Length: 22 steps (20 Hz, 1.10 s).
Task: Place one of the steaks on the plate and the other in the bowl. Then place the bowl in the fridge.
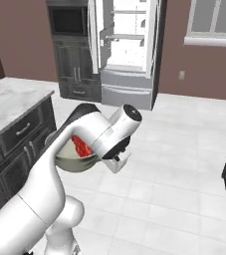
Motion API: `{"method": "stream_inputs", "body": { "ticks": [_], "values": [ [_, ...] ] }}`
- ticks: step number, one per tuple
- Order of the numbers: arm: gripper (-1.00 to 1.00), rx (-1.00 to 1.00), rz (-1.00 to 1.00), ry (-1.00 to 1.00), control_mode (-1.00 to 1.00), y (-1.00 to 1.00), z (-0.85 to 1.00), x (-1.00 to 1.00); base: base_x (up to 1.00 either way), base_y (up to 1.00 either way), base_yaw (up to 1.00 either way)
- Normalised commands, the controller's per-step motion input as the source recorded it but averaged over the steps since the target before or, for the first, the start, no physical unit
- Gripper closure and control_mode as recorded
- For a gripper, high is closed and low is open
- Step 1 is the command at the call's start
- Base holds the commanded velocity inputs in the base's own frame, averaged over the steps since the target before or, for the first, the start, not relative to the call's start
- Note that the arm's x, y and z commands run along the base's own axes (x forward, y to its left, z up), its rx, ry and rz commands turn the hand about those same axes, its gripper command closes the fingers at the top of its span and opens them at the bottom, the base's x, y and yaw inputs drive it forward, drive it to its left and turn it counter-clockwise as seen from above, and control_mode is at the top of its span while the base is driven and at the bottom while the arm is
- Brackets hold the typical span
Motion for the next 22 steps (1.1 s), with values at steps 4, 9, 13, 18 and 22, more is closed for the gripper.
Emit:
{"method": "stream_inputs", "body": {
  "ticks": [4,9,13,18,22],
  "values": [
    [1.0,0.0,0.0,0.0,1.0,0.0,0.0,0.0,1.0,0.0,0.0],
    [1.0,0.0,0.0,0.0,1.0,0.0,0.0,0.0,1.0,0.07,0.1],
    [1.0,0.0,0.0,0.0,1.0,0.0,0.0,0.0,1.0,0.0,0.06],
    [1.0,0.0,0.0,0.0,1.0,0.0,0.0,0.0,1.0,0.04,0.02],
    [1.0,0.0,0.0,0.0,1.0,0.0,0.0,0.0,1.0,0.14,0.0]
  ]
}}
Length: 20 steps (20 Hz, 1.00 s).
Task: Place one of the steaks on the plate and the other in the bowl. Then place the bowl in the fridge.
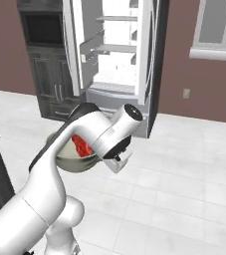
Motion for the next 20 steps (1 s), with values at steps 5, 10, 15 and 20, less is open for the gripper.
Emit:
{"method": "stream_inputs", "body": {
  "ticks": [5,10,15,20],
  "values": [
    [1.0,0.0,0.0,0.0,1.0,0.0,0.0,0.0,1.0,0.17,0.0],
    [1.0,0.0,0.0,0.0,1.0,0.0,0.0,0.0,1.0,0.28,-0.01],
    [1.0,0.0,0.0,0.0,1.0,0.0,0.0,0.0,1.0,0.46,-0.1],
    [1.0,0.0,0.0,0.0,1.0,0.0,0.0,0.0,1.0,0.66,-0.17]
  ]
}}
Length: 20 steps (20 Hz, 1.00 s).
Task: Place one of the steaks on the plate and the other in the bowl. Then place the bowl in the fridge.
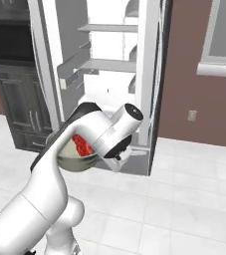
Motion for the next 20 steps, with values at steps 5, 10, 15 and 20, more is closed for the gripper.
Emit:
{"method": "stream_inputs", "body": {
  "ticks": [5,10,15,20],
  "values": [
    [1.0,0.0,0.0,0.0,1.0,0.0,0.0,0.0,1.0,0.69,-0.2],
    [1.0,0.0,0.0,0.0,1.0,0.0,0.0,0.0,0.97,0.41,-0.13],
    [1.0,0.0,0.0,0.0,1.0,0.0,0.0,0.0,0.54,0.06,-0.13],
    [1.0,0.0,0.0,0.0,1.0,0.0,0.0,0.0,0.21,0.47,-0.13]
  ]
}}
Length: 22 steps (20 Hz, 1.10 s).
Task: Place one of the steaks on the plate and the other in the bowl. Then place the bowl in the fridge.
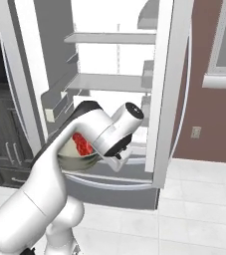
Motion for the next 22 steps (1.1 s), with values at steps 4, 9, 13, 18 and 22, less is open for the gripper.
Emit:
{"method": "stream_inputs", "body": {
  "ticks": [4,9,13,18,22],
  "values": [
    [1.0,0.0,0.0,0.0,1.0,0.0,0.0,0.0,0.33,0.48,-0.17],
    [1.0,0.0,0.0,0.0,1.0,0.0,0.0,0.0,0.28,0.14,-0.06],
    [1.0,0.0,0.0,0.0,1.0,0.0,0.0,0.0,0.21,0.0,0.0],
    [1.0,0.0,0.0,0.0,-1.0,0.0,0.0,0.01,0.07,0.0,0.0],
    [1.0,0.0,-0.01,0.0,-1.0,0.0,0.0,0.02,0.0,0.0,0.0]
  ]
}}
